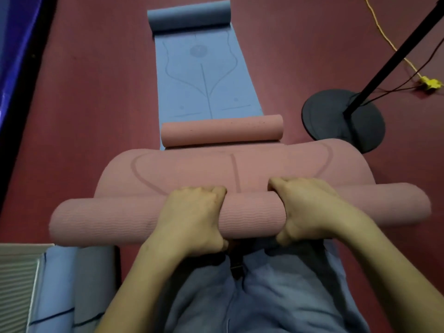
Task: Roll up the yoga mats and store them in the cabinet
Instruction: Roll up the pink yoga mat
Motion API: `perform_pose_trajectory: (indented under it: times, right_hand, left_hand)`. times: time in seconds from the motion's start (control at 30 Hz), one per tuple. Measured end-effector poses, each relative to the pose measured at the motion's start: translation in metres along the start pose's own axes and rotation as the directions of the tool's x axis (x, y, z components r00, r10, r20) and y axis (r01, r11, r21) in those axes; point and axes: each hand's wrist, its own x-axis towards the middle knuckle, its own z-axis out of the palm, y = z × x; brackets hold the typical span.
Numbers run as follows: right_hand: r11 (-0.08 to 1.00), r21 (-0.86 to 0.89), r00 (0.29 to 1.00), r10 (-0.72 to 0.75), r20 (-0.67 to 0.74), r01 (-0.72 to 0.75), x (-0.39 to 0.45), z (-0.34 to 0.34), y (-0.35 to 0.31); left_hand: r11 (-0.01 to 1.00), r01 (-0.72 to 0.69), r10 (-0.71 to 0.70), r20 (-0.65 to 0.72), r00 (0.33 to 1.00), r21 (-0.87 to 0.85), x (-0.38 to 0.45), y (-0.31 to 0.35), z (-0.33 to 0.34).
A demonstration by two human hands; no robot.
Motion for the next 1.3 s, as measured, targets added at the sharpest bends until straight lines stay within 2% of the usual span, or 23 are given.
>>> perform_pose_trajectory:
  times: [0.1,0.2,0.33,0.5,0.6,0.7,0.77,0.83,0.93,1.0,1.1,1.3]
  right_hand:
    - [0.995,0.099,0.992,0.008,0.124,-0.02,0.012,-0.016,0.008]
    - [0.982,0.184,0.975,0.005,0.22,-0.047,0.022,-0.024,0.014]
    - [0.98,0.192,0.976,0.017,0.217,-0.059,0.021,-0.022,0.014]
    - [0.996,0.059,0.997,0.068,0.037,-0.07,0.004,-0.002,0.011]
    - [0.996,-0.041,0.989,0.068,-0.13,-0.074,-0.003,0.013,0.004]
    - [0.991,-0.109,0.948,0.041,-0.315,-0.079,-0.007,0.032,-0.003]
    - [0.996,-0.074,0.887,0.013,-0.461,-0.054,-0.005,0.044,-0.004]
    - [0.997,-0.071,0.856,0.0,-0.517,-0.043,0.001,0.048,0.0]
    - [0.996,-0.075,0.884,0.002,-0.468,-0.041,0.011,0.04,0.007]
    - [0.993,-0.106,0.937,0.006,-0.35,-0.046,0.017,0.027,0.008]
    - [0.995,-0.096,0.982,0.015,-0.186,-0.033,0.027,0.006,0.01]
    - [0.999,0.032,0.999,0.02,0.027,-0.02,0.048,-0.02,0.017]
  left_hand:
    - [0.998,-0.025,0.023,-0.039,0.999,-0.062,0.008,0.0,0.0]
    - [0.999,-0.04,0.04,-0.144,0.989,0.003,0.008,0.003,0.006]
    - [0.998,-0.038,0.046,-0.228,0.973,0.041,0.0,0.011,0.023]
    - [0.997,-0.037,0.052,-0.234,0.971,0.068,0.003,0.017,0.025]
    - [0.997,-0.02,0.036,-0.208,0.978,0.079,0.01,0.018,0.017]
    - [0.997,-0.03,0.041,-0.154,0.987,0.075,0.018,0.016,0.007]
    - [0.996,-0.048,0.055,-0.116,0.992,0.069,0.026,0.009,0.001]
    - [0.997,-0.06,0.063,-0.05,0.997,0.052,0.034,0.004,-0.008]
    - [0.999,-0.047,0.046,0.034,0.998,0.016,0.045,0.0,-0.014]
    - [1.0,-0.024,0.024,0.033,0.999,-0.007,0.047,-0.001,-0.012]
    - [1.0,0.012,-0.012,-0.007,1.0,0.01,0.045,0.004,-0.005]
    - [0.998,0.037,-0.03,-0.14,0.99,0.043,0.036,0.007,0.002]
